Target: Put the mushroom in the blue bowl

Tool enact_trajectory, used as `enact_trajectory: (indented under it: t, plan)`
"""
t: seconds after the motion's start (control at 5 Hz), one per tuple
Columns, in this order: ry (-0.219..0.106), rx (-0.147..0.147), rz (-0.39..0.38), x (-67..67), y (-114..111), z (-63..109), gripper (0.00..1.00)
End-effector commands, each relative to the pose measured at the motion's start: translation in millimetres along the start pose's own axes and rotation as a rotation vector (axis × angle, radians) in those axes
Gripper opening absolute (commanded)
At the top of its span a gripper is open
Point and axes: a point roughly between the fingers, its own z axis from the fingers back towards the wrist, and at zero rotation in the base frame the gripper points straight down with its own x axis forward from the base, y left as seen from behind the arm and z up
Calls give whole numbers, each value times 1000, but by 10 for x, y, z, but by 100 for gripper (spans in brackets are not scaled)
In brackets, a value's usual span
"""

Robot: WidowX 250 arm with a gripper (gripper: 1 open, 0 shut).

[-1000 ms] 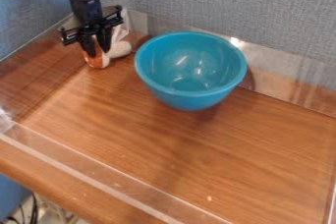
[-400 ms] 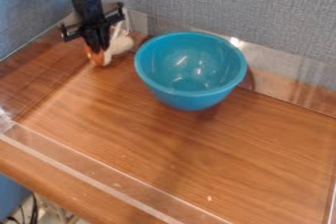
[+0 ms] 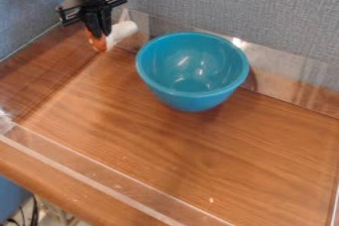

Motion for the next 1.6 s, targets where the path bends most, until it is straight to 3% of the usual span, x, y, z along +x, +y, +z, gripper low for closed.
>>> enact_trajectory:
  t: [0.0,0.8,1.4]
  plan:
    - [-95,-94,-26,79,-195,555,0]
    - [-72,-132,-80,-49,-363,698,0]
    - [-67,-153,-89,-56,-371,820,0]
